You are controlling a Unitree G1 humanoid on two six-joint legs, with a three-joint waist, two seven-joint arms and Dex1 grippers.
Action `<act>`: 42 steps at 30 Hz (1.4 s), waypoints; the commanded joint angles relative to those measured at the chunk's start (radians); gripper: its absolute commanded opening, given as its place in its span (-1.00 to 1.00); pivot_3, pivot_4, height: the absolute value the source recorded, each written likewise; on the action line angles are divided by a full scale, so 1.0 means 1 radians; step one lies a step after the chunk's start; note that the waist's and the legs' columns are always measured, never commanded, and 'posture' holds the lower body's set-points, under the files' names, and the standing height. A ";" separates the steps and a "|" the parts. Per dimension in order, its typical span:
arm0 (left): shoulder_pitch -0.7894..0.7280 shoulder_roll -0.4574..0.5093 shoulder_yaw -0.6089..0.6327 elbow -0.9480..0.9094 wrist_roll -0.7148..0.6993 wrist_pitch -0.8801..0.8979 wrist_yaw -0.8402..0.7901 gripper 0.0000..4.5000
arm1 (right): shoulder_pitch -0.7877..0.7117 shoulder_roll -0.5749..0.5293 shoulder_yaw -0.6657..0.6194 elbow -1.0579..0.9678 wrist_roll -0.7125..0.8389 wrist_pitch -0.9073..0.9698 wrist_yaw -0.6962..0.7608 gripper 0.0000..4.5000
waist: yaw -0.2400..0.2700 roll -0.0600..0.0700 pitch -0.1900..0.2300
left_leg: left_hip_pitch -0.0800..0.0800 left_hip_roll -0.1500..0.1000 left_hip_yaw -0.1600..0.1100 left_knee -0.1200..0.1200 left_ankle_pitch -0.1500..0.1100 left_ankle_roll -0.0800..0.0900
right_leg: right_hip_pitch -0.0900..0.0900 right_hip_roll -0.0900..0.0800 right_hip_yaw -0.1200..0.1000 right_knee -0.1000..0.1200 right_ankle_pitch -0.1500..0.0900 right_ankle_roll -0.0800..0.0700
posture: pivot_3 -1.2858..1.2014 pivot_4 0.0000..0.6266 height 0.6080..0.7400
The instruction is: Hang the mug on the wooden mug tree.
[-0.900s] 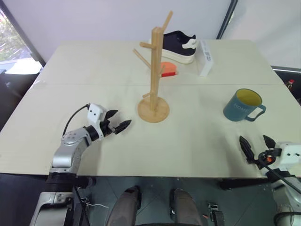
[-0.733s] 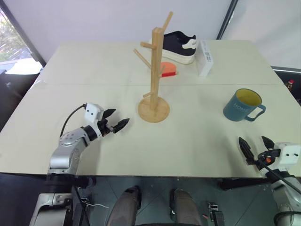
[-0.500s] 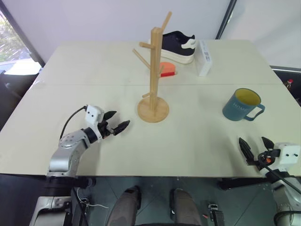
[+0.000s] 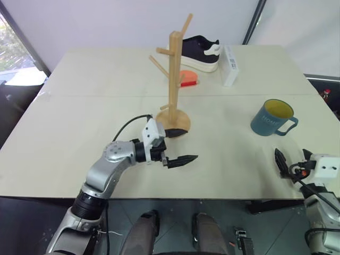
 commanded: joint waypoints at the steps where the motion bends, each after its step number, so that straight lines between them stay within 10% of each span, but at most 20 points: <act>1: -0.017 -0.015 -0.025 -0.013 -0.004 -0.007 -0.014 1.00 | -0.052 -0.027 -0.001 0.028 -0.033 -0.015 -0.038 0.98 | 0.001 0.000 0.000 | 0.000 0.000 0.000 0.000 0.000 0.000 | 0.000 0.000 0.000 0.000 0.000 0.000 | 0.03 -0.52 1.00; 37: -0.009 -0.023 -0.015 -0.064 -0.007 -0.009 0.033 1.00 | -0.462 -0.105 0.063 0.494 -0.132 -0.090 -0.119 0.98 | -0.007 0.000 0.000 | 0.002 -0.001 0.002 0.002 0.001 0.001 | 0.001 0.001 0.001 0.003 0.003 -0.003 | 0.03 -0.52 1.00; 42: -0.002 -0.020 0.000 -0.072 -0.009 -0.012 0.046 1.00 | -0.497 -0.108 0.075 0.544 -0.118 -0.111 -0.075 0.18 | -0.009 0.000 0.000 | 0.002 -0.001 0.002 0.002 0.001 0.001 | 0.001 0.001 0.001 0.003 0.003 -0.003 | 0.03 -0.52 1.00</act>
